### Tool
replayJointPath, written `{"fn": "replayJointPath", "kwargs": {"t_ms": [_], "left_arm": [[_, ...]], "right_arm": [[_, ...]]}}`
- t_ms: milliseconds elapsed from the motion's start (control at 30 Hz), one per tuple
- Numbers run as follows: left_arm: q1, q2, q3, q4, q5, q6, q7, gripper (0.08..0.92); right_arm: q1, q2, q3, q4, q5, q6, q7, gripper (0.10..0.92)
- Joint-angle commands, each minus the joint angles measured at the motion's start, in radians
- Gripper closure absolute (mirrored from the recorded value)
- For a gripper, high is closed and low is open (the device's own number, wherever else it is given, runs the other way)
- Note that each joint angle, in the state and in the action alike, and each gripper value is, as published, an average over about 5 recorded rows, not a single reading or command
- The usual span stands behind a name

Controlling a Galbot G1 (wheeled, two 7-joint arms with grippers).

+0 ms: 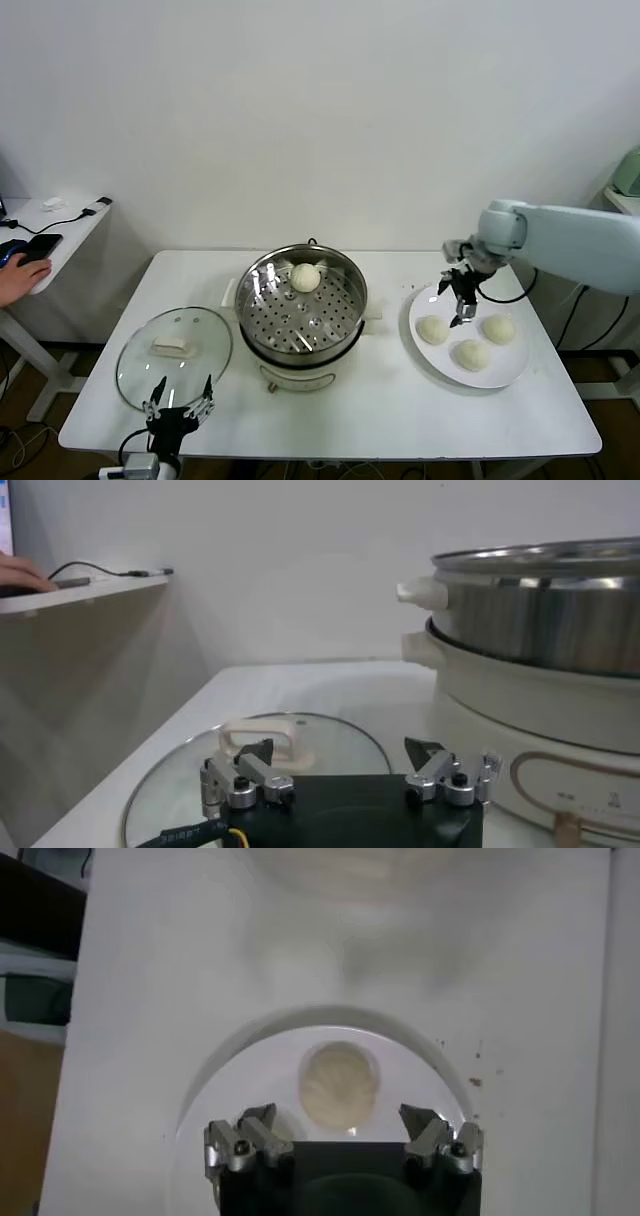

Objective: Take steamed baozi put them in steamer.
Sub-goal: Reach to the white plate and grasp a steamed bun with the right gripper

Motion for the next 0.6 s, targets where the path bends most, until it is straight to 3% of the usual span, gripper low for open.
{"fn": "replayJointPath", "kwargs": {"t_ms": [33, 467, 600], "left_arm": [[0.003, -0.001, 0.000, 0.002, 0.002, -0.002, 0.000, 0.177], [0.005, -0.004, 0.003, 0.004, 0.007, -0.012, -0.001, 0.177], [0.005, -0.004, 0.003, 0.003, 0.008, -0.013, -0.002, 0.177]], "right_arm": [[-0.177, 0.006, 0.122, -0.076, -0.054, -0.052, 0.029, 0.203], [-0.251, 0.043, 0.202, -0.146, -0.118, -0.054, 0.040, 0.203], [-0.267, 0.050, 0.220, -0.160, -0.130, -0.054, 0.050, 0.242]]}}
